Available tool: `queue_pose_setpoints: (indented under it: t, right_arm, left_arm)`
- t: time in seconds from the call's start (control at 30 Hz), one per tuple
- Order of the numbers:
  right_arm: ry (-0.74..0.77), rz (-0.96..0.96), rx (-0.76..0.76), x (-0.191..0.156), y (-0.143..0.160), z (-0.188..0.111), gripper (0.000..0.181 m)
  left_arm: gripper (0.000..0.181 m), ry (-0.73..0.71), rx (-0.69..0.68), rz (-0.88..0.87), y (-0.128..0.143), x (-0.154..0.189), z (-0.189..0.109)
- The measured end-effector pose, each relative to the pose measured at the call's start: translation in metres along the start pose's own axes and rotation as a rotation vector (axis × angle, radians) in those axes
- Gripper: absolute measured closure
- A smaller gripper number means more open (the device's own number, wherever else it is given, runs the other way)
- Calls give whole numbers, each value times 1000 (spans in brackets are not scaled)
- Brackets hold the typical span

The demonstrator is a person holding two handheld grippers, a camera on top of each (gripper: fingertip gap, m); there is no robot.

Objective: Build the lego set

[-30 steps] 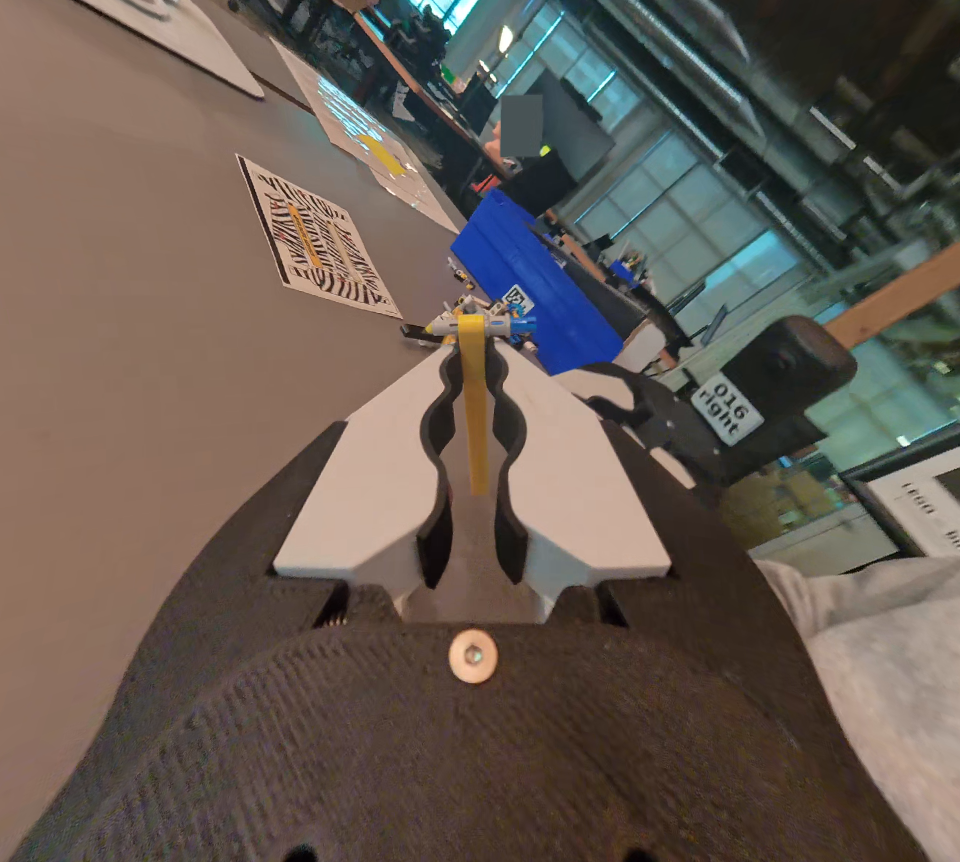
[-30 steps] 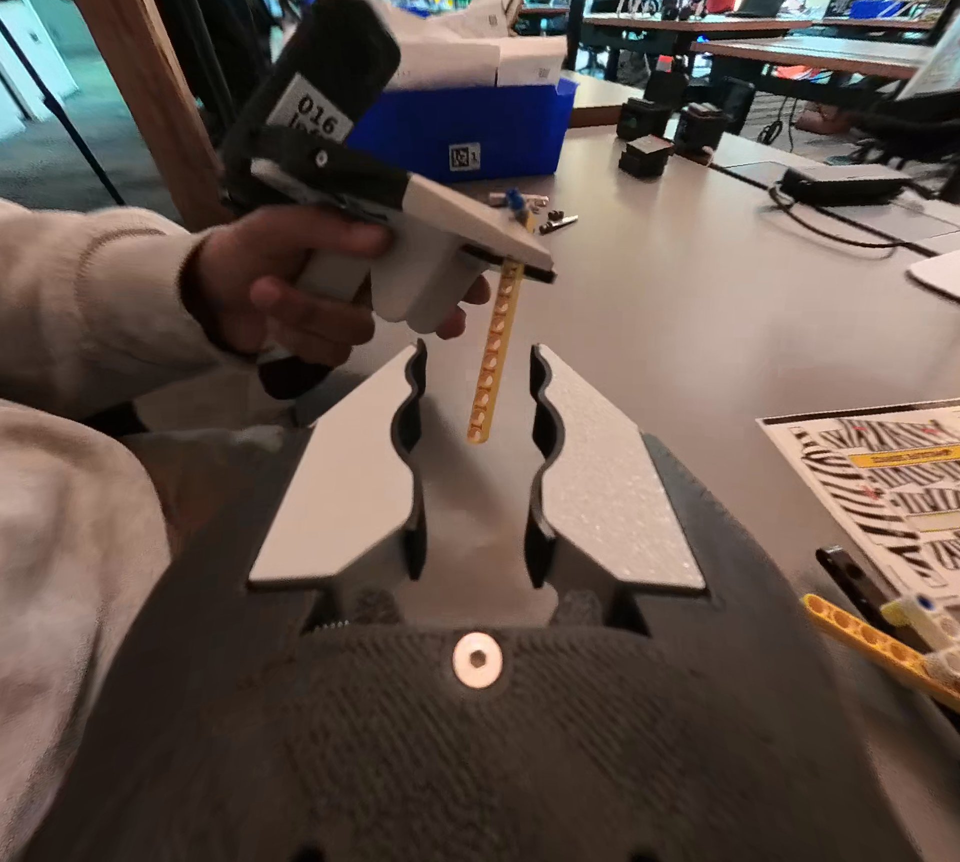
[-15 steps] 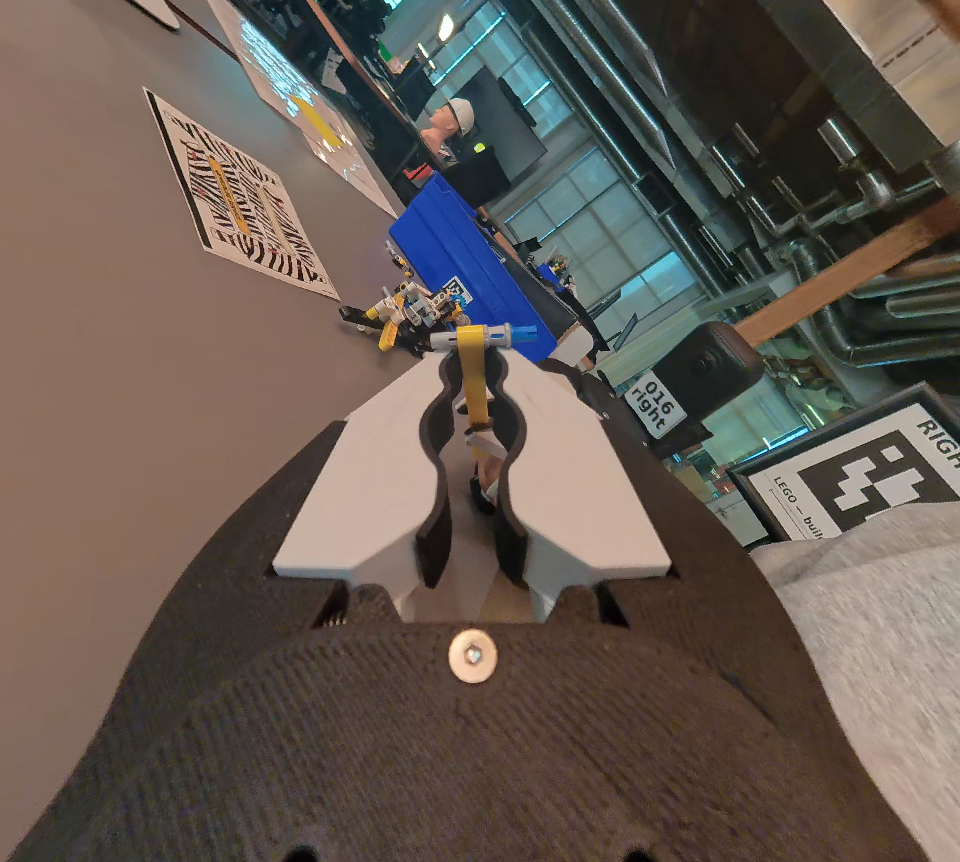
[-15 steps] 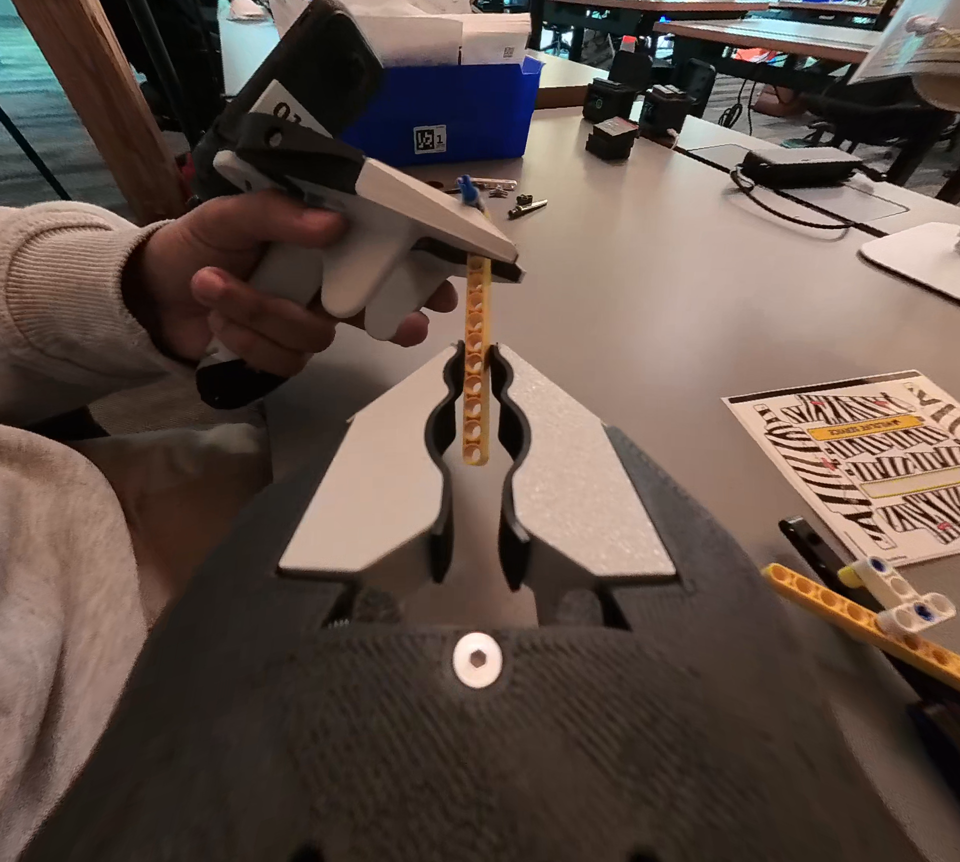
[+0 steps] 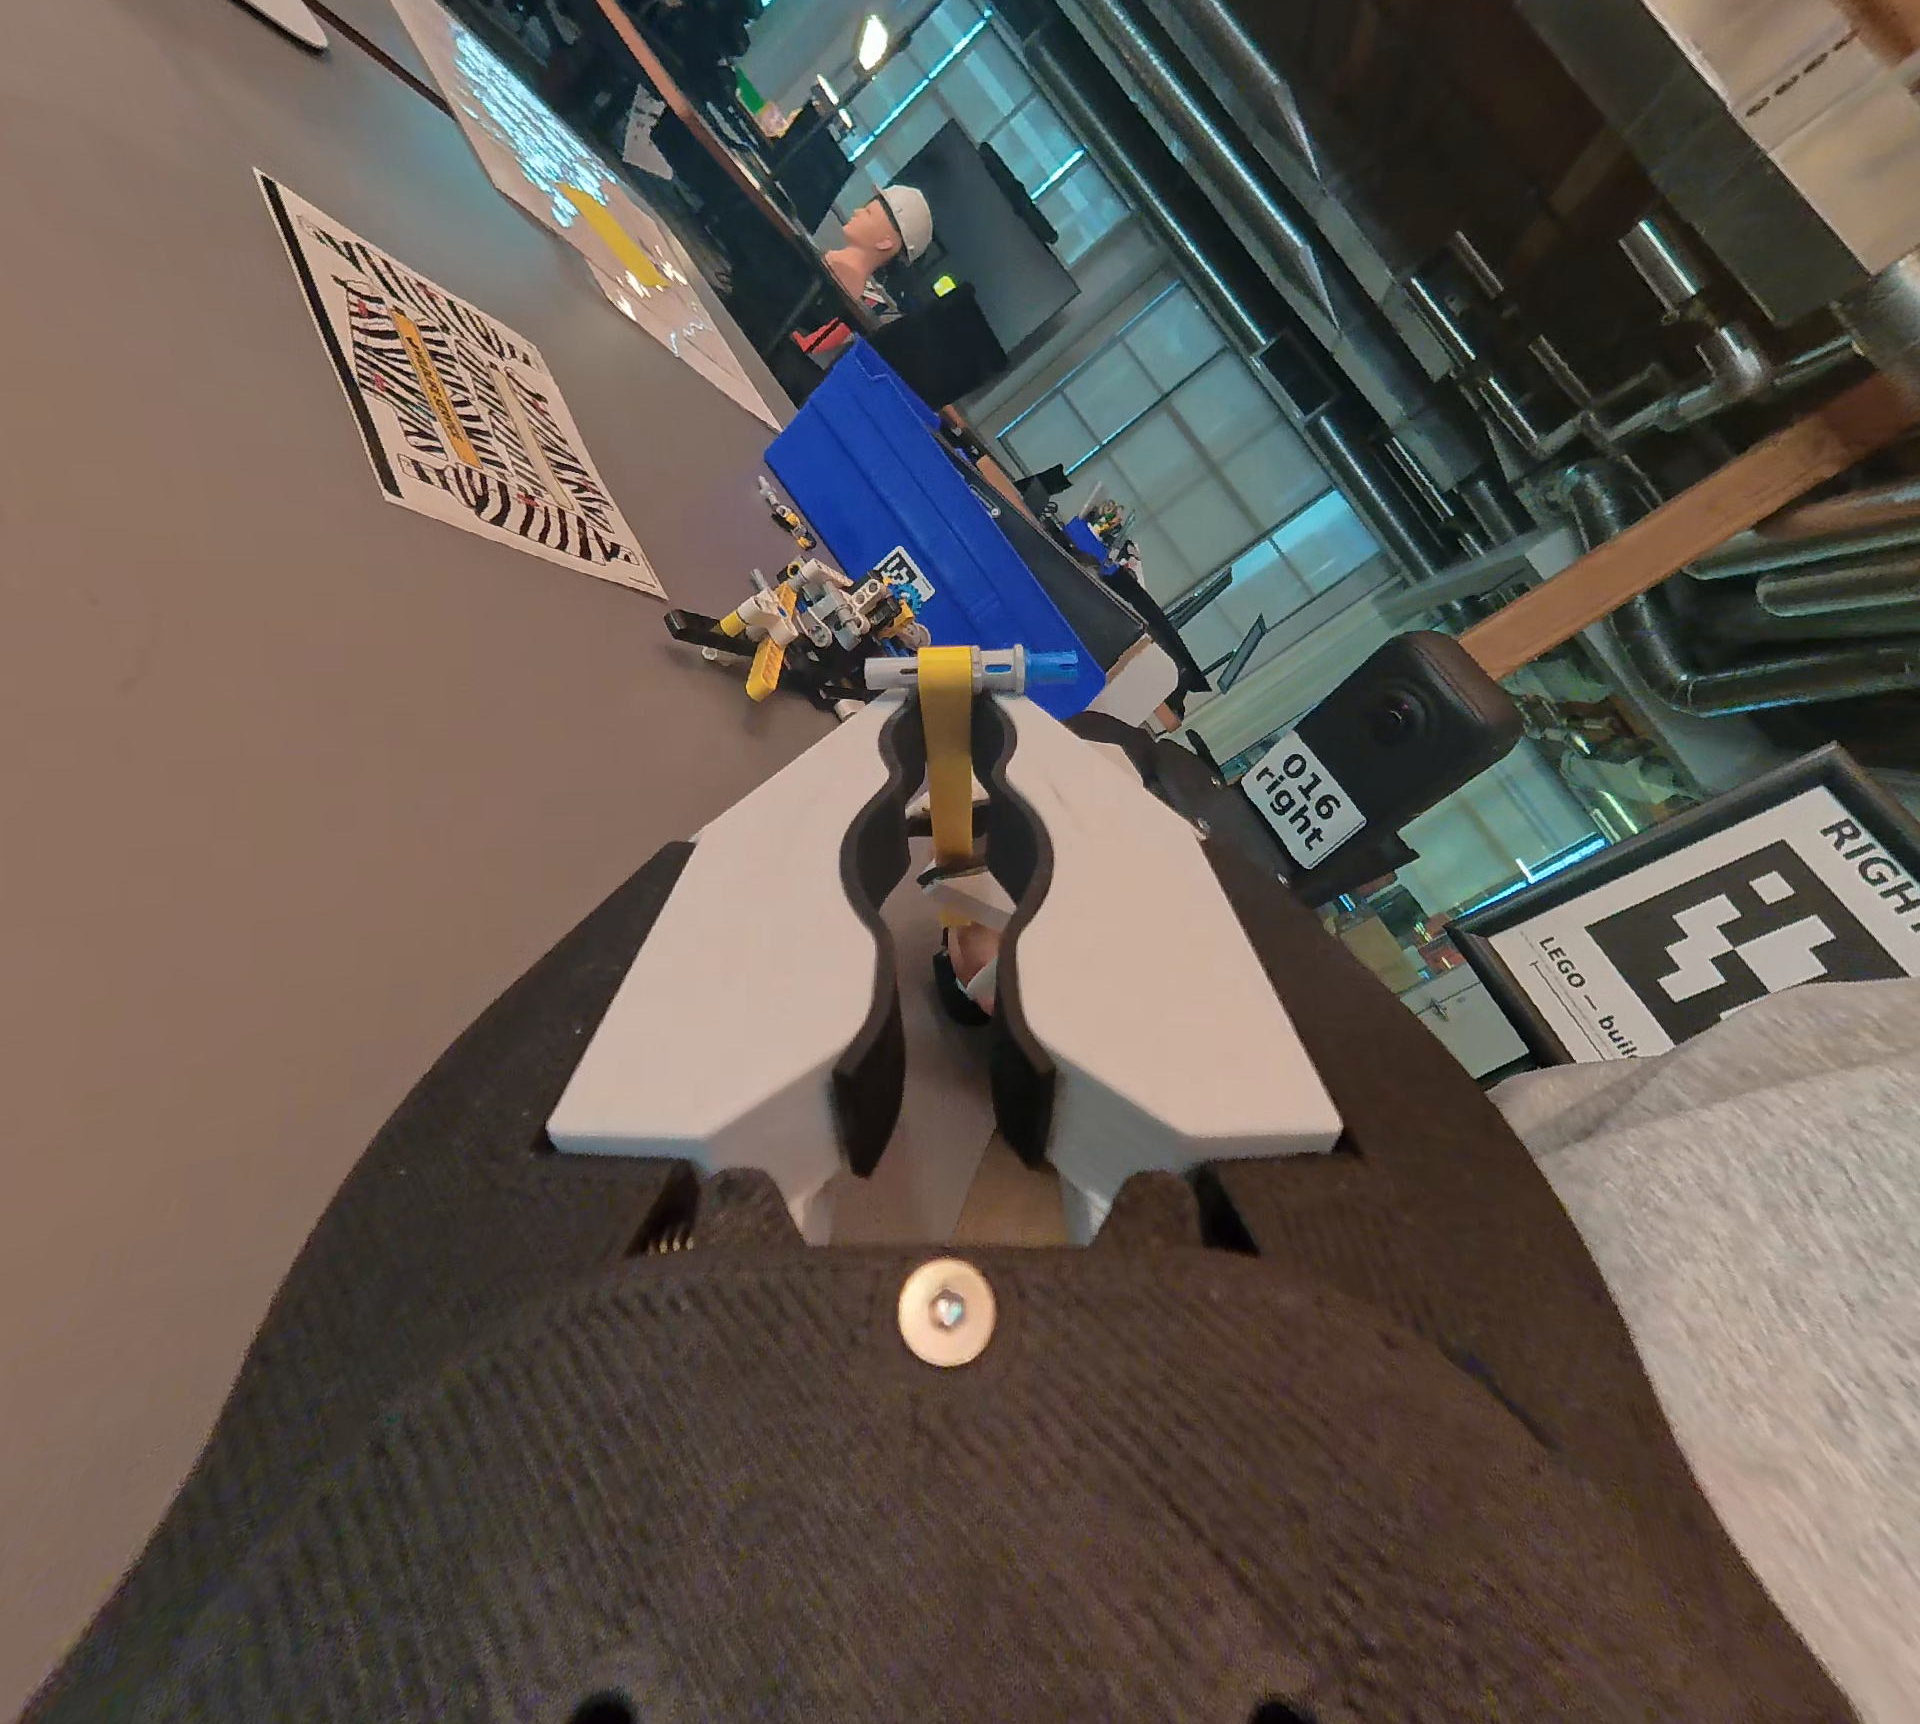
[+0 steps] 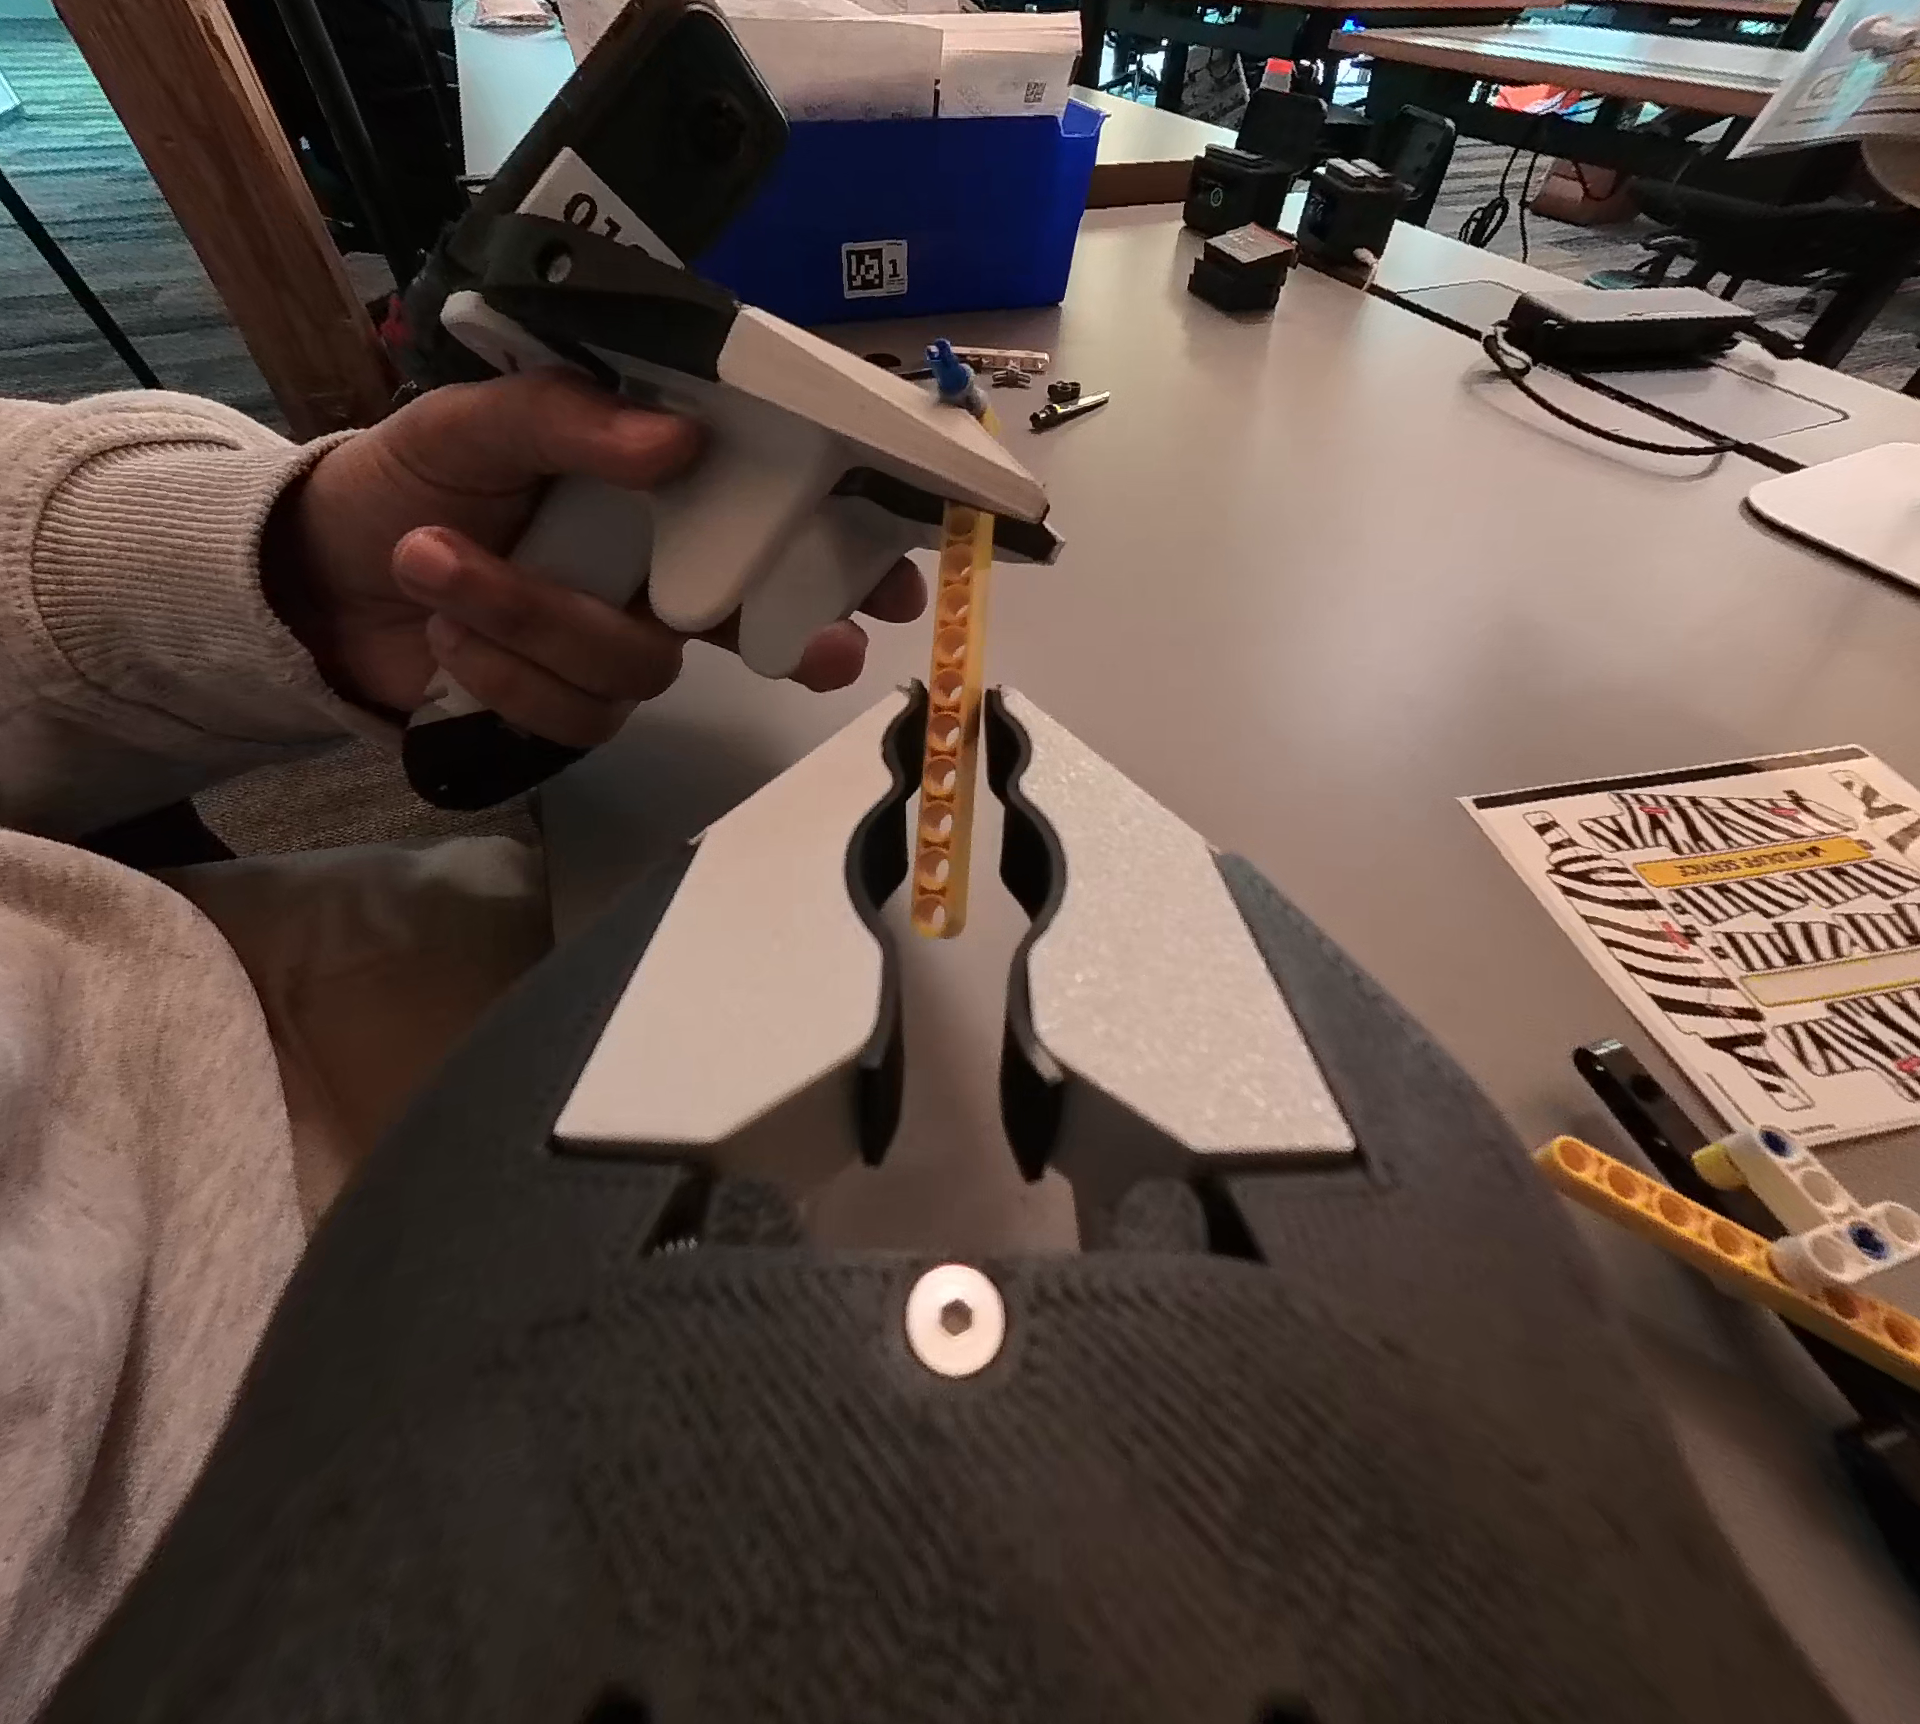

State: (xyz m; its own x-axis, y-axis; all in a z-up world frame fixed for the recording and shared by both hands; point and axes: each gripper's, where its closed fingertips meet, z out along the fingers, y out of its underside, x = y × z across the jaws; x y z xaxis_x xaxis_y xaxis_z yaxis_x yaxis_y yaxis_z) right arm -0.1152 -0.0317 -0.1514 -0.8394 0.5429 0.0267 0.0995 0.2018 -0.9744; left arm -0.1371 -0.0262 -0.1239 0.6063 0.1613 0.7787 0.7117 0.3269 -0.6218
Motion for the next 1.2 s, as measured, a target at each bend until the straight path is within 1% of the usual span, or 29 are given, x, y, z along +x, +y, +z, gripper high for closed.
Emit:
queue_pose_setpoints:
  t: [0.03, 0.53, 0.83, 0.93, 1.0, 1.1, 1.2]
  right_arm:
    - [-1, 0, -1, 0, 0, 0, 173]
    - [-3, -5, -17, -1, 2, 2, 173]
    - [0, -6, -18, 0, 3, 2, 173]
    - [1, -3, -20, 0, 3, 2, 171]
    - [1, 0, -18, 0, 3, 2, 169]
    - [-15, 8, 1, -1, 0, 0, 165]
    - [-46, 51, 58, 1, -7, -6, 162]
  left_arm:
    - [176, 0, 0, 0, 0, 0, 0]
    - [176, 7, -5, 11, 0, 1, 0]
    - [176, 8, -8, 61, 1, 5, 0]
    - [176, -4, -9, 127, 2, 8, 1]
    - [176, -27, -9, 200, 2, 9, 1]
    - [176, -82, -7, 358, 3, 11, 1]
    - [176, -162, 24, 561, 0, 14, -1]
